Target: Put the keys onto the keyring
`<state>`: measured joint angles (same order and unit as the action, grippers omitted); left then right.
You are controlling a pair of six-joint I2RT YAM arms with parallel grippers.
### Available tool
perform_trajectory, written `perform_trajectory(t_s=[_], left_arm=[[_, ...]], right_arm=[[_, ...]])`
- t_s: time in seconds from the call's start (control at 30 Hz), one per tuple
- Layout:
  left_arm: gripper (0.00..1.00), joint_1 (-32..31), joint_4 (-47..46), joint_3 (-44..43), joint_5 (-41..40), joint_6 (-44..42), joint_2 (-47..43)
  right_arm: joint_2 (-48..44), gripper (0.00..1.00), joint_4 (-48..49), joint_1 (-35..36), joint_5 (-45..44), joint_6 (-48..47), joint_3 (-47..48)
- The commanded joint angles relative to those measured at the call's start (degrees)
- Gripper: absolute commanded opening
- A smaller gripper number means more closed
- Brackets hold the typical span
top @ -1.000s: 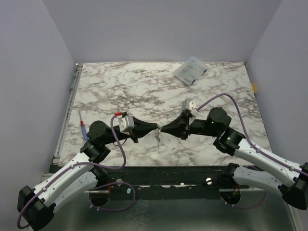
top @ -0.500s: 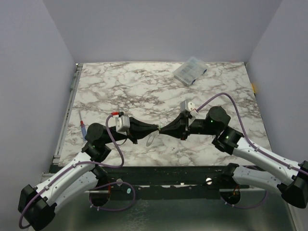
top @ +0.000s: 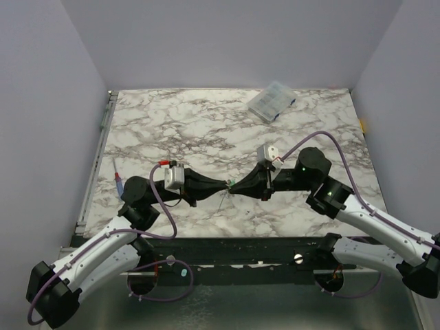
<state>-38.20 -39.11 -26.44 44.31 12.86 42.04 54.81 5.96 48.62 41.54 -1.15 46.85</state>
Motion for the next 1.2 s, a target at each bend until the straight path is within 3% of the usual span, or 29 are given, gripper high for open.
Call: perform_trajectory(t_s=[0.0,0.33,0.9,1.17], left_arm=[[0.0,0.6,-3.0,-1.1,2.2,0.7,0.8],[0.0,0.7,-3.0,-1.1,3.6,0.9,2.2],[0.0,0.7,-2.9,-1.0,5.3,1.4,3.1],[0.0,0.8,-1.9,-0.6,-0.6,0.9,2.5]], right_arm=[[-0.2,0.01,-5.6,0.4,4.6,-1.5,3.1],[0.2,0.01,-14.0,0.4,7.5,-3.0,6.8],[0.9,0.01,-17.0,0.3,8.0,-3.7,9.0],[2.4,0.01,-14.7,0.3,2.8,-3.2,8.0]])
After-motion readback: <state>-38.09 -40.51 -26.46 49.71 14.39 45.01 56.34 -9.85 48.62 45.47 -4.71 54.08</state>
